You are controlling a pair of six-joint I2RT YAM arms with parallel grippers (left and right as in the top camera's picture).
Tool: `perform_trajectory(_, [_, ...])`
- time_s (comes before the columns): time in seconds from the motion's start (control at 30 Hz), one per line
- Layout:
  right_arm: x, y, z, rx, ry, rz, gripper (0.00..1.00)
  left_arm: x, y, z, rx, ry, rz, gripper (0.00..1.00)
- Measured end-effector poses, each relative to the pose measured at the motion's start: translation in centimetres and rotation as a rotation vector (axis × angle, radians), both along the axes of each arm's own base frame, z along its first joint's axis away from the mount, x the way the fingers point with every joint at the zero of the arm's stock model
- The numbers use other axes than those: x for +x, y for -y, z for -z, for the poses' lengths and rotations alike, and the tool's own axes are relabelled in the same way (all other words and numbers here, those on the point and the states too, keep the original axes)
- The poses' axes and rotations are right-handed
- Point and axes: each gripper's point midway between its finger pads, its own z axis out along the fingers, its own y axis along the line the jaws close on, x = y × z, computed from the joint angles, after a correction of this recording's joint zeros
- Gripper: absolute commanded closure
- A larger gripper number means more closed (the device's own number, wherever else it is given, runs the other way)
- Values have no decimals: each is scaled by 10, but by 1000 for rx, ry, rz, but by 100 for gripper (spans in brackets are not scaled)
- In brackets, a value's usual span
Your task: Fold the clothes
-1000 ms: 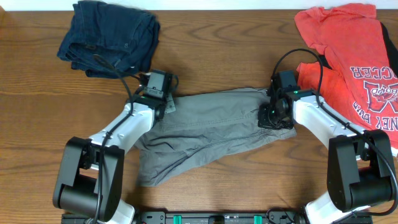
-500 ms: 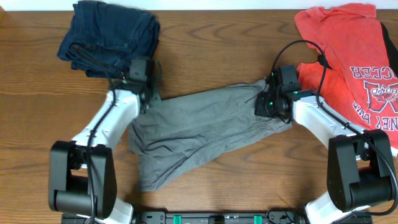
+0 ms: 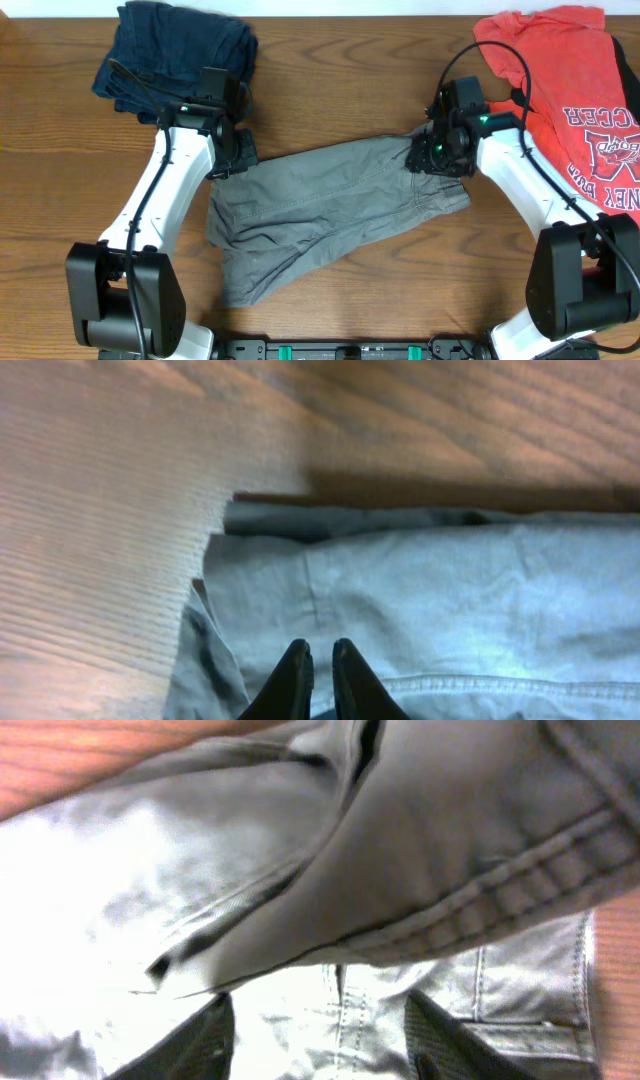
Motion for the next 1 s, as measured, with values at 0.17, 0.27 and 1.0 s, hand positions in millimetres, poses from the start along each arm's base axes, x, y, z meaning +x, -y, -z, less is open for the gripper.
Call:
perform_trajectory(0.17, [10, -2, -7, 2, 42, -24, 42, -10, 2, 11, -13, -37, 8, 87])
perform_trajectory(0.27, [16, -3, -7, 4, 67, -31, 51, -12, 2, 13, -13, -43, 8, 87])
perform_trajectory(1.0, [-1, -42, 50, -47, -48, -139, 99, -6, 3, 12, -15, -18, 15, 87])
